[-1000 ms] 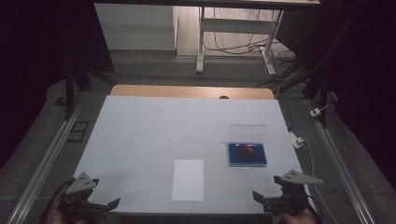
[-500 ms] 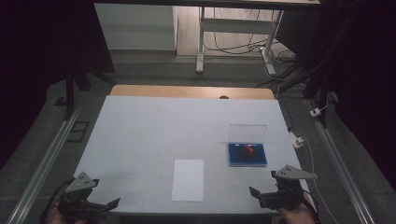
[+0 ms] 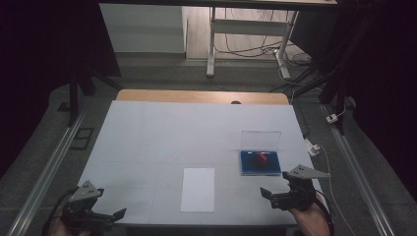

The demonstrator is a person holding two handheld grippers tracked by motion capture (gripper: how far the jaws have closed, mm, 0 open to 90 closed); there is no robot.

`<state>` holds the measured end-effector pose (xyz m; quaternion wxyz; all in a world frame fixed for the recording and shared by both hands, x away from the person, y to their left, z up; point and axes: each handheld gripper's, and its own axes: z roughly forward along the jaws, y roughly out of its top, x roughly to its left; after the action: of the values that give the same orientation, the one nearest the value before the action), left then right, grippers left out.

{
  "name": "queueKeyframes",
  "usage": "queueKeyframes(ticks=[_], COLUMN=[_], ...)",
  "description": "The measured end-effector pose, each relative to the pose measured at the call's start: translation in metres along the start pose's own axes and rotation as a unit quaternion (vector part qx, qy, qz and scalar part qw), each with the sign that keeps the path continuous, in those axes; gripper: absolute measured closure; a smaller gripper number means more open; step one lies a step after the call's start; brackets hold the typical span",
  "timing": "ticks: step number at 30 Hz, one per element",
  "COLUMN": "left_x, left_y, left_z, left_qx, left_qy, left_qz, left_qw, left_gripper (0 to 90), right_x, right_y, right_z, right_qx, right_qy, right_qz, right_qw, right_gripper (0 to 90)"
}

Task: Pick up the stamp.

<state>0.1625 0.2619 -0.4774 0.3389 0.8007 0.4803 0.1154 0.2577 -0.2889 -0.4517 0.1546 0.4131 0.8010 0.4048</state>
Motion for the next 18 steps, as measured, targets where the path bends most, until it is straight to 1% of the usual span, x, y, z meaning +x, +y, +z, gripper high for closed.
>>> queueKeyframes(ticks=[3, 4, 5, 6, 8, 10, 12, 14, 18], left_x=[0.000, 0.000, 0.000, 0.000, 0.000, 0.000, 0.001, 0.001, 0.003], left_y=[0.000, 0.000, 0.000, 0.000, 0.000, 0.000, 0.000, 0.000, 0.000], left_z=[0.000, 0.000, -0.001, -0.001, 0.000, -0.001, -0.001, -0.001, 0.000], left_qx=[-0.001, -0.001, -0.002, -0.002, 0.000, 0.000, -0.002, 0.000, 0.001], left_qy=[0.002, 0.002, 0.001, 0.000, -0.008, -0.015, -0.021, -0.027, -0.039], left_qz=[-0.002, -0.001, 0.003, 0.004, 0.009, 0.012, 0.013, 0.012, 0.007], left_qw=[1.0000, 1.0000, 1.0000, 1.0000, 0.9999, 0.9998, 0.9997, 0.9996, 0.9992], left_gripper=[0.0, 0.0, 0.0, 0.0, 0.0, 0.0, 0.0, 0.0, 0.1], right_x=[-0.002, -0.003, -0.004, -0.005, -0.006, -0.007, -0.010, -0.012, -0.014], right_y=[0.003, 0.003, 0.005, 0.006, 0.006, 0.008, 0.009, 0.012, 0.015], right_z=[0.004, 0.006, 0.009, 0.010, 0.011, 0.013, 0.016, 0.020, 0.024], right_qx=[0.006, 0.007, 0.012, 0.014, 0.016, 0.021, 0.023, 0.029, 0.032], right_qy=[-0.001, 0.001, 0.012, 0.016, 0.016, 0.014, 0.006, -0.004, -0.011], right_qz=[-0.003, 0.002, 0.012, 0.014, 0.017, 0.017, 0.014, 0.013, 0.010], right_qw=[1.0000, 1.0000, 0.9998, 0.9997, 0.9996, 0.9995, 0.9996, 0.9995, 0.9994], right_gripper=[0.0, 0.0, 0.0, 0.0, 0.0, 0.0, 0.0, 0.0, 0.0])
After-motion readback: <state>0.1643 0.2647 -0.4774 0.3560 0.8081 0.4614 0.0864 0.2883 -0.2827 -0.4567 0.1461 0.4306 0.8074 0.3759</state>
